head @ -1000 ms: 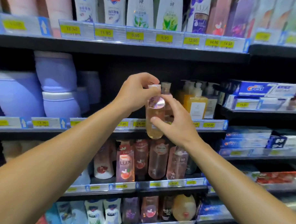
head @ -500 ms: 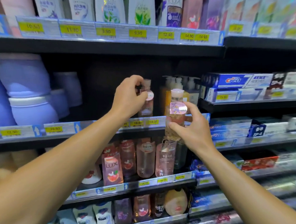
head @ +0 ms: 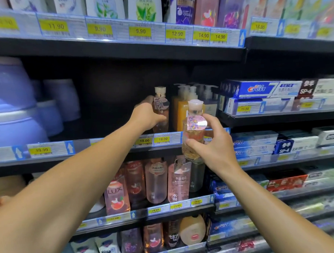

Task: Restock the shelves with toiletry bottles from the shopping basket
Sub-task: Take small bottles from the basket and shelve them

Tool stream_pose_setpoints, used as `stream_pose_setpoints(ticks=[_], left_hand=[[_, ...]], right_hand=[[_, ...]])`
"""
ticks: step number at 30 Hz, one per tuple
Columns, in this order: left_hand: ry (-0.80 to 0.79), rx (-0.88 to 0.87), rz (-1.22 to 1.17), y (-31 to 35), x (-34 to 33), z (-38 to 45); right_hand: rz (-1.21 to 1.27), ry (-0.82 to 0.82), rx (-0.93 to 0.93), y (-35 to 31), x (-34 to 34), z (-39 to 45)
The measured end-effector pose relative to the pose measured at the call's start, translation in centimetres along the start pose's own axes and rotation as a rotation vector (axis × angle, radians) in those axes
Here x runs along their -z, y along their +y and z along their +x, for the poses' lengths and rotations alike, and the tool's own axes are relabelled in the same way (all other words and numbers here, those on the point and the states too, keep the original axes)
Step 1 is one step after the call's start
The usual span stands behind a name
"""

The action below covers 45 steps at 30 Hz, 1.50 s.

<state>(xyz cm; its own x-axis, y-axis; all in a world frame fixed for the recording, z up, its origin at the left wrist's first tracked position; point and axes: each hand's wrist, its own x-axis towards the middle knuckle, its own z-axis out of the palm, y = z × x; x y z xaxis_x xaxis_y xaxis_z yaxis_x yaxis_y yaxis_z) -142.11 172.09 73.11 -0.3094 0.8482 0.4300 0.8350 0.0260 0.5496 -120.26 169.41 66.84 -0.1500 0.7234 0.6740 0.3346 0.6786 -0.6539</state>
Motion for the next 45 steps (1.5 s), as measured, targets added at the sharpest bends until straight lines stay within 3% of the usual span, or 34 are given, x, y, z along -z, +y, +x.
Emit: stream_pose_setpoints(ticks=[20, 24, 30, 40, 45], left_hand=[[-0.054, 0.048, -0.148, 0.1, 0.1, 2.0], [0.016, -0.085, -0.267, -1.0, 2.4, -2.0], [-0.155, -0.251, -0.434, -0.6, 4.0, -9.5], [0.16, -0.173, -0.457, -1.4, 4.3, -12.5], [0.188, -0.102, -0.434, -0.9, 4.9, -10.5]], right_hand=[[0.075, -0.03, 0.043, -0.5, 0.5, -0.3], [0.163, -0.022, 0.053, -1.7, 0.1, 0.4], [0.281, -0.032, 0.086, -4.7, -1.8, 2.1], [0.354, -0.219, 0.126, -7.9, -4.2, 1.8], [0.008, -0.107, 0.155, -3.9, -2.0, 1.0]])
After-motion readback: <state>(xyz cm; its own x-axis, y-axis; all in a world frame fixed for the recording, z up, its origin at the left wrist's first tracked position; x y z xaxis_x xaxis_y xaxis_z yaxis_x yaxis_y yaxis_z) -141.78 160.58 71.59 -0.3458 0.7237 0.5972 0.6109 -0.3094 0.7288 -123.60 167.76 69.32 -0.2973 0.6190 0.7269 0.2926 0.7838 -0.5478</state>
